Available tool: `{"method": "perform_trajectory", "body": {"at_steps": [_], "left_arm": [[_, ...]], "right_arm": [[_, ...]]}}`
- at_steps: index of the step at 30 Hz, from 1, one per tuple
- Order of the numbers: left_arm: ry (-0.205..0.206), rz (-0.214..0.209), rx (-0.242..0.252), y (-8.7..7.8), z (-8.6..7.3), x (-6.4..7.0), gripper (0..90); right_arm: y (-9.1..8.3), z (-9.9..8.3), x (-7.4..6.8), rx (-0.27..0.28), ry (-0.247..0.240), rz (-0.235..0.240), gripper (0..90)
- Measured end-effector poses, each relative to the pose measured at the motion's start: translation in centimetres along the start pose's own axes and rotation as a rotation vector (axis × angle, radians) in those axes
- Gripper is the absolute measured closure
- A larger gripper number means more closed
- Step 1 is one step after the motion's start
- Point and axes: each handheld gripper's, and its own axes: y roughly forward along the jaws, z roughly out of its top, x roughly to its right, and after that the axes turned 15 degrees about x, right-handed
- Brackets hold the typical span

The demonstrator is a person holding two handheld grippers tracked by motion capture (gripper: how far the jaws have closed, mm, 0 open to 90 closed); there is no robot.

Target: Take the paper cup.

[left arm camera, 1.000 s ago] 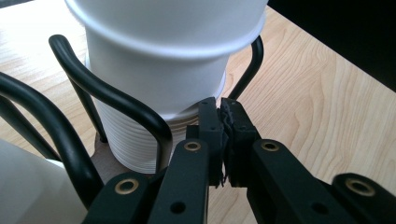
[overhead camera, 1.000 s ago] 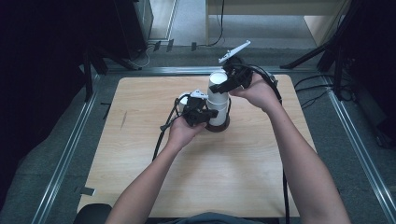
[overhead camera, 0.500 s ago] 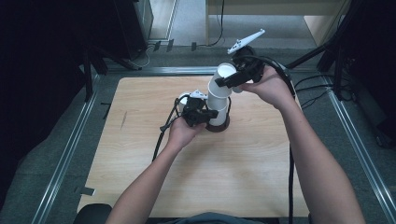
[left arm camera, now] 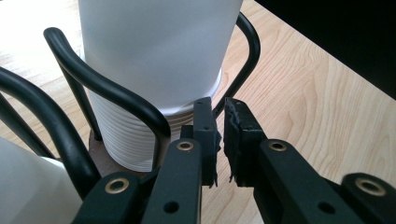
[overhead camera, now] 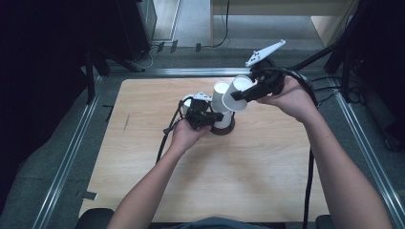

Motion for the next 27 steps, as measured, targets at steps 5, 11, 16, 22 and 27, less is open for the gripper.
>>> {"method": "perform_trajectory", "body": {"at_steps": [5,11,16,22,27], "left_arm": [[0.005,0.001,-0.005,0.0,0.0,0.0,82.9],[-0.001,-0.007,-0.013,-0.1,0.0,-0.1,82.0],[0.027,-0.011,-0.030,-0.6,0.2,-0.2,76.8],[0.022,-0.052,-0.035,-2.0,0.3,-0.1,71.4],[0.073,-0.079,-0.051,-3.0,0.1,0.5,65.8]], "right_arm": [[-0.6,-2.2,0.1,-0.002,0.013,0.022,33.0],[-1.3,-4.2,-0.4,-0.016,0.020,0.033,33.0],[-1.1,-6.0,-1.3,-0.021,0.010,0.045,33.0],[-1.1,-7.6,-1.6,-0.018,0.017,0.060,33.0],[-0.6,-8.9,-2.1,-0.033,0.017,0.076,32.9]]}}
